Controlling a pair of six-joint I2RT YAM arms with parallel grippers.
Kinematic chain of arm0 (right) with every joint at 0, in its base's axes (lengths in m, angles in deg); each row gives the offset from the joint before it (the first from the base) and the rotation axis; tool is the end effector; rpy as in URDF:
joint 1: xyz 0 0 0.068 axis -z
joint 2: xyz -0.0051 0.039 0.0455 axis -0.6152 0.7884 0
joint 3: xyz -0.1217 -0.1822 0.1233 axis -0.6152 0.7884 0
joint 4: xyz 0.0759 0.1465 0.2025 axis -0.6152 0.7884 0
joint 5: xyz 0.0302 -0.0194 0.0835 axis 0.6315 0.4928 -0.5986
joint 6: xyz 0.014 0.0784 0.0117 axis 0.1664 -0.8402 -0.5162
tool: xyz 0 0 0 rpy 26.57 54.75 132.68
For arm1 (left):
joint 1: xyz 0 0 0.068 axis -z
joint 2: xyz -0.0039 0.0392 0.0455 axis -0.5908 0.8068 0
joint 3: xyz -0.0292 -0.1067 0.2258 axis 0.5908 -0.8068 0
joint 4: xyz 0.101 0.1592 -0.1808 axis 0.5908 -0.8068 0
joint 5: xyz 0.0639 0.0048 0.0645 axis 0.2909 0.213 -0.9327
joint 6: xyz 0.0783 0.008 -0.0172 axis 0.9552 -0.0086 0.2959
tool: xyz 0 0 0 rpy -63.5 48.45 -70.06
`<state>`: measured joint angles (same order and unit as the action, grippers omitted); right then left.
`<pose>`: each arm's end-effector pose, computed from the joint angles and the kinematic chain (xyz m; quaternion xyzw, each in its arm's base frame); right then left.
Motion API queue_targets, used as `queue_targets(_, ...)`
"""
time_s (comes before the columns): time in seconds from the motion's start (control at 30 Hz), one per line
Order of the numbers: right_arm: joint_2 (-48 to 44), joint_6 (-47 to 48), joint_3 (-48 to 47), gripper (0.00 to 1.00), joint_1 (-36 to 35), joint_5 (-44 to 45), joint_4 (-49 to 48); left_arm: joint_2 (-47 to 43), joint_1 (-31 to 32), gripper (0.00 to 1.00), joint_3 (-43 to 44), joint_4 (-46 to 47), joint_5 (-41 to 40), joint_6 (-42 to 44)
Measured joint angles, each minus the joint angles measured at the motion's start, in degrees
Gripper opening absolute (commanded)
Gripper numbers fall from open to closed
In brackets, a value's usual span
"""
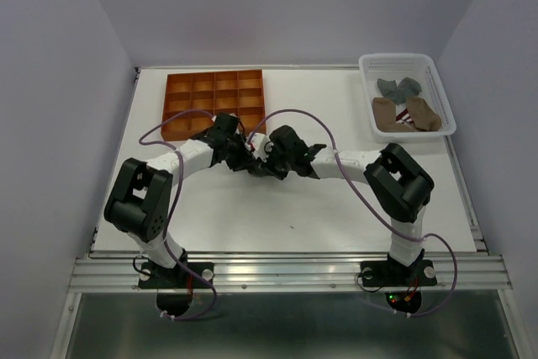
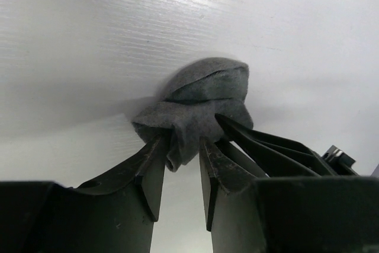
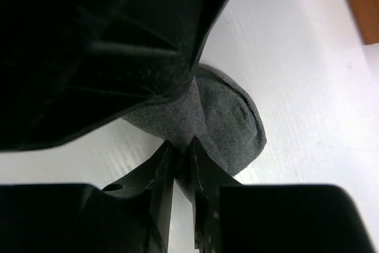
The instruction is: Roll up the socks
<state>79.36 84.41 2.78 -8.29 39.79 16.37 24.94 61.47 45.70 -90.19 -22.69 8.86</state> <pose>0.2844 0.3148 0.1186 -0.5394 0.7475 0.1616 0.3523 0.3188 -0.1667 0.1419 -0.0981 0.9248 -0.2784 0.2399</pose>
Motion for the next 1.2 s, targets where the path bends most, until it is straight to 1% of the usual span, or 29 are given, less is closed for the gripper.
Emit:
queue_targets(0.13,0.31,-4.94,-3.15,0.15,0.00,-2.49,3.96,-3.02,-0.55,0.41,-0.63,-0.15,-0.46,0.00)
queue_targets(0.17,0.59,-6.86,-4.48,0.12,0.00,-3.58,5.27,-4.22,-0.66,0.41,-1.11,-0.13,-0.68,0.00)
queue_targets(0.2,0.72,-8.15,-5.33,0.11,0.00,-4.48,6.10,-4.98,-0.72,0.41,-1.49,-0.24,-0.74,-0.02)
queue_targets(0.33,1.66,-14.49,-8.44,0.11,0.81,-10.95,9.49,-8.13,-0.72,0.41,-3.87,-0.37,-1.51,-0.15)
queue_targets(0.47,3.45,-18.99,-10.14,0.11,1.73,-15.28,11.82,-11.43,-0.98,0.41,-6.05,-1.66,-3.45,-0.70)
queue_targets(0.63,7.61,-21.88,-12.96,0.11,2.36,-18.53,15.10,-15.63,-1.84,0.42,-7.72,-3.61,-6.40,-1.70)
queue_targets(0.67,8.22,-22.51,-13.29,0.11,2.45,-19.26,15.23,-16.26,-2.12,0.44,-7.98,-4.00,-6.82,-1.86)
queue_targets(0.7,8.59,-22.80,-13.46,0.11,2.54,-19.74,15.23,-16.98,-2.34,0.44,-8.33,-4.13,-7.13,-1.99)
queue_targets(0.73,8.79,-23.26,-13.73,0.11,2.60,-20.28,15.30,-17.90,-2.62,0.48,-8.81,-4.48,-7.63,-2.12)
queue_targets(0.77,8.83,-23.65,-13.84,0.11,2.67,-20.68,15.43,-18.49,-2.86,0.48,-9.11,-4.74,-7.89,-2.32)
queue_targets(0.83,9.29,-24.55,-14.27,0.11,2.75,-22.10,15.98,-19.85,-3.17,0.53,-10.08,-5.18,-8.17,-2.60)
queue_targets(1.03,13.00,-28.09,-17.51,0.11,3.45,-28.98,17.03,-21.53,-3.15,0.54,-12.96,-4.72,-6.49,-2.62)
queue_targets(1.2,14.47,-30.53,-18.34,0.11,4.44,-32.24,17.51,-21.44,-2.01,0.54,-15.02,-3.21,-4.90,-2.60)
